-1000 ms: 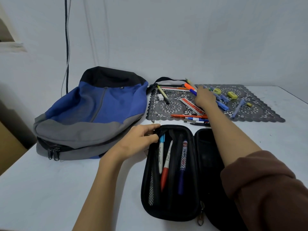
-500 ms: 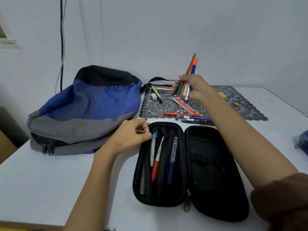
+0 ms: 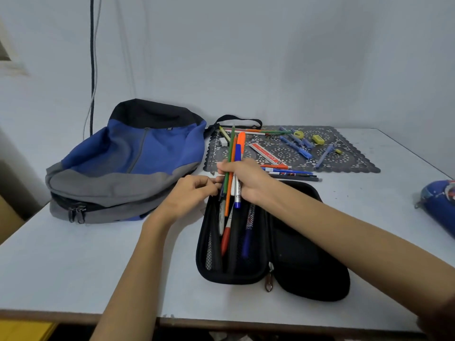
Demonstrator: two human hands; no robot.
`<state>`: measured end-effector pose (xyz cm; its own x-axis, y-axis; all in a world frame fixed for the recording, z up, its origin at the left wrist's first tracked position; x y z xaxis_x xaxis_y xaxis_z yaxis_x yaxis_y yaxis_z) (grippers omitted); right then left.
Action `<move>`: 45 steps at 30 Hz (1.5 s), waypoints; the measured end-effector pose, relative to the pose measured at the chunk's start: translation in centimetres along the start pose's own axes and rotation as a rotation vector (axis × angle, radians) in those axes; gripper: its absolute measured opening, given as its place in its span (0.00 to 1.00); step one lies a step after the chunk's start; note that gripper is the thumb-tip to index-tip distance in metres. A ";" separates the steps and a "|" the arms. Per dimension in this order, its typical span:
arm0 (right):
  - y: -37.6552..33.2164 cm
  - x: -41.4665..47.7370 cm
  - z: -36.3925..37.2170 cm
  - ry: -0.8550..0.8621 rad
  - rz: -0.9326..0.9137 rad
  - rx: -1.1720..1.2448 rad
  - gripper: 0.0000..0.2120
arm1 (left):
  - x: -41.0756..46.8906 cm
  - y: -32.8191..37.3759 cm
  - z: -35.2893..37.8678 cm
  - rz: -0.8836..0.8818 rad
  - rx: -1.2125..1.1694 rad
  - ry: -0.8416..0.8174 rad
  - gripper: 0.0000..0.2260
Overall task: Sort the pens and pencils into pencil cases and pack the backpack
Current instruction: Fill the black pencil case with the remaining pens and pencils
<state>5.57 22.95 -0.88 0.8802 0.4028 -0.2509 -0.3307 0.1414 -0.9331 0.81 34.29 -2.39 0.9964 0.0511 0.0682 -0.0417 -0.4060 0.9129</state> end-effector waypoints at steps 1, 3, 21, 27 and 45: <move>-0.1 -0.2 0.1 -0.001 -0.004 0.003 0.08 | -0.1 0.1 0.0 0.006 0.011 0.009 0.08; -0.2 -0.5 0.3 -0.001 -0.008 0.026 0.07 | -0.2 0.3 -0.1 0.015 0.041 0.018 0.10; 0.3 -1.0 -0.3 0.074 -0.112 0.145 0.10 | -0.2 0.3 -0.2 0.017 0.008 0.007 0.11; 0.3 -1.1 -0.3 0.052 -0.117 0.201 0.04 | -0.3 0.3 -0.3 -0.015 0.012 0.013 0.09; 0.3 -1.1 -0.7 -0.015 -0.060 0.217 0.06 | -0.2 0.3 -0.2 0.005 0.016 0.002 0.13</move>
<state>4.69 21.91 -1.08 0.8957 0.4013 -0.1914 -0.3452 0.3563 -0.8683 0.60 34.36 -2.03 0.9960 0.0504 0.0735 -0.0456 -0.4204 0.9062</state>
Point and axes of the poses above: each hand's wrist, its own x-axis towards the middle knuckle, its own z-axis out of the palm, y = z × x, the point moved 7 cm from there along x, towards the middle knuckle, and after that the axes turned 1 degree about -y, right-handed, at the moved point
